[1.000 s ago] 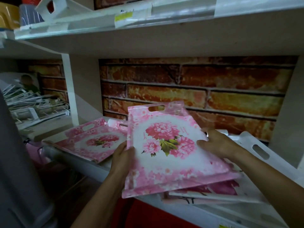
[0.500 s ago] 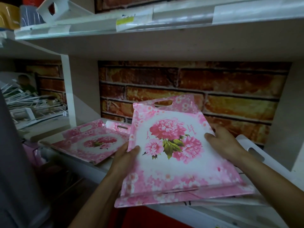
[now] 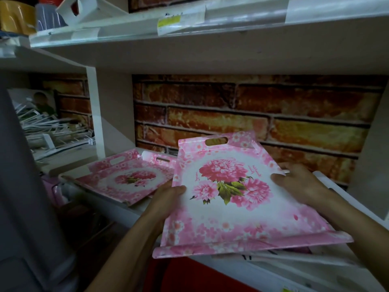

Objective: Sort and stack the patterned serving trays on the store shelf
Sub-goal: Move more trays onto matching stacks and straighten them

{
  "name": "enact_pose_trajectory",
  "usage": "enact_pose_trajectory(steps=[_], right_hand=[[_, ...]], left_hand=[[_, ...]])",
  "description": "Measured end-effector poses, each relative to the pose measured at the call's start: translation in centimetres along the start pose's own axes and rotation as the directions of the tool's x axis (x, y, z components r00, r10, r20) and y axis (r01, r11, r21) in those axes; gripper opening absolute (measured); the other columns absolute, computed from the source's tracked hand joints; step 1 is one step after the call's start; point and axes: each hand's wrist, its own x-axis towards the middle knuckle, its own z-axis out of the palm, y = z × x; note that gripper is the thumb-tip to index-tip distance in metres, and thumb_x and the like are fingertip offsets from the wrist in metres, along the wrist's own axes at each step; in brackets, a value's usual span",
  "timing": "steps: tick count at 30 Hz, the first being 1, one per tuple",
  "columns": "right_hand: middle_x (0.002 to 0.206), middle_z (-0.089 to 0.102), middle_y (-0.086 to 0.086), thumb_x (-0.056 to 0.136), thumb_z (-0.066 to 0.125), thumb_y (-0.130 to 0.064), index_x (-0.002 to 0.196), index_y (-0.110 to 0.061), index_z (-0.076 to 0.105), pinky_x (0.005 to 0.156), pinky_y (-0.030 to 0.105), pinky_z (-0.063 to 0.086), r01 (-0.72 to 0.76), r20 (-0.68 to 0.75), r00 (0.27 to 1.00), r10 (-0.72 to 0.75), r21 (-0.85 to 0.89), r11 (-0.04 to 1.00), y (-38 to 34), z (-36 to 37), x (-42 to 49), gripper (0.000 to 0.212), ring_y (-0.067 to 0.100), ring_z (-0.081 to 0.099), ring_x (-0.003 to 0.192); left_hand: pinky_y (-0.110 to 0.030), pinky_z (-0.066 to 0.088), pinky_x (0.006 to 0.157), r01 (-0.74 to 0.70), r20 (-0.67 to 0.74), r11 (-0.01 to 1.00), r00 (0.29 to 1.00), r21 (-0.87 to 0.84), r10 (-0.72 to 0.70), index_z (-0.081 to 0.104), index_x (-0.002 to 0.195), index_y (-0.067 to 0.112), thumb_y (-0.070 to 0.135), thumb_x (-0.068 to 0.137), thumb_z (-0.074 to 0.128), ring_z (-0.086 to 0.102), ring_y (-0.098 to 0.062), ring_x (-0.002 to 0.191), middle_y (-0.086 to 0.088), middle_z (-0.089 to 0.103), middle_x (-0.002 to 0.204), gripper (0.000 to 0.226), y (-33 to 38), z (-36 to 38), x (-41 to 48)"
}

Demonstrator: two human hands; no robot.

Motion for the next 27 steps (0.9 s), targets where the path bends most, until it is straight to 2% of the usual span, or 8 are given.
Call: enact_pose_trajectory(steps=[3,6,11,14,17,20,24,27], right_hand=[[0.089,0.072,0.010,0.093,0.061,-0.006,0.098,-0.013,0.066,0.085,0.056,0.055,-0.018,0.019,1.000,0.017,0.069,0.997,0.2,0.0,-0.1,0.011,0.033,0.070,0.083],[0.096,0.073,0.008,0.093,0.062,-0.008,0.097,-0.019,0.066,0.085,0.048,0.056,-0.018,0.031,0.999,0.013,0.157,0.987,-0.2,0.1,-0.7,0.013,0.028,0.072,0.082],[0.096,0.076,0.009,0.095,0.058,-0.011,0.112,-0.010,0.068,0.081,0.036,0.054,-0.012,0.056,0.998,0.001,0.198,0.980,-0.8,-0.4,-1.6,0.019,0.022,0.073,0.086],[0.096,0.073,0.014,0.100,0.051,-0.022,0.109,-0.013,0.070,0.068,0.029,0.049,0.022,0.011,1.000,-0.023,0.088,0.996,-0.9,-1.3,-2.0,0.023,0.017,0.066,0.076],[0.084,0.074,0.009,0.102,0.044,-0.025,0.107,-0.013,0.067,0.050,0.028,0.049,-0.054,0.008,0.999,0.054,0.207,0.977,-0.9,-2.4,-2.5,0.026,0.018,0.063,0.057],[0.087,0.073,0.014,0.103,0.044,-0.026,0.105,-0.011,0.067,0.050,0.028,0.048,-0.085,-0.014,0.996,0.091,0.246,0.966,-0.6,-3.1,-3.1,0.028,0.017,0.061,0.053],[0.087,0.073,0.015,0.101,0.047,-0.023,0.104,-0.010,0.067,0.051,0.027,0.048,-0.147,-0.021,0.988,0.155,0.209,0.967,0.1,-3.5,-3.6,0.024,0.017,0.061,0.053],[0.091,0.073,0.015,0.100,0.050,-0.021,0.105,-0.010,0.068,0.052,0.026,0.049,-0.169,-0.001,0.985,0.172,0.163,0.972,0.6,-3.7,-3.9,0.021,0.016,0.063,0.055]], left_hand=[[-0.034,0.053,0.076,0.015,-0.001,1.000,1.000,-0.019,-0.015,0.067,0.114,0.007,0.011,0.094,0.054,0.068,-0.032,0.093,-0.013,0.071,0.107,0.024,0.3,-0.1,0.0],[-0.036,0.053,0.079,-0.007,-0.047,0.999,0.999,-0.040,0.005,0.068,0.112,0.004,0.010,0.094,0.055,0.068,-0.035,0.093,-0.017,0.071,0.107,0.023,0.9,-0.2,0.3],[-0.030,0.051,0.067,-0.099,-0.200,0.991,0.976,-0.084,0.081,0.067,0.108,0.011,0.010,0.092,0.057,0.066,-0.024,0.080,-0.006,0.071,0.093,0.019,2.0,-1.0,0.4],[-0.042,0.053,0.086,-0.119,-0.339,0.990,0.937,-0.074,0.087,0.065,0.114,0.008,0.012,0.090,0.059,0.064,-0.030,0.094,-0.013,0.068,0.111,0.026,3.0,-1.8,0.7],[-0.035,0.046,0.078,-0.103,-0.415,0.985,0.909,-0.135,0.038,0.059,0.122,-0.001,0.010,0.091,0.057,0.058,-0.030,0.093,-0.012,0.062,0.115,0.033,3.4,-2.3,1.4],[-0.033,0.045,0.070,-0.073,-0.428,0.963,0.903,-0.258,-0.046,0.053,0.127,-0.005,0.005,0.094,0.051,0.057,-0.031,0.090,-0.011,0.057,0.116,0.035,3.3,-2.3,1.6],[-0.043,0.055,0.070,-0.094,-0.444,0.862,0.881,-0.499,-0.161,0.051,0.129,0.002,0.000,0.081,0.048,0.065,-0.030,0.080,-0.015,0.063,0.116,0.048,2.2,-2.3,2.5],[-0.050,0.057,0.069,-0.131,-0.481,0.844,0.861,-0.521,-0.163,0.046,0.134,0.007,-0.004,0.079,0.043,0.066,-0.030,0.084,-0.013,0.061,0.115,0.056,2.0,-1.8,2.4]])
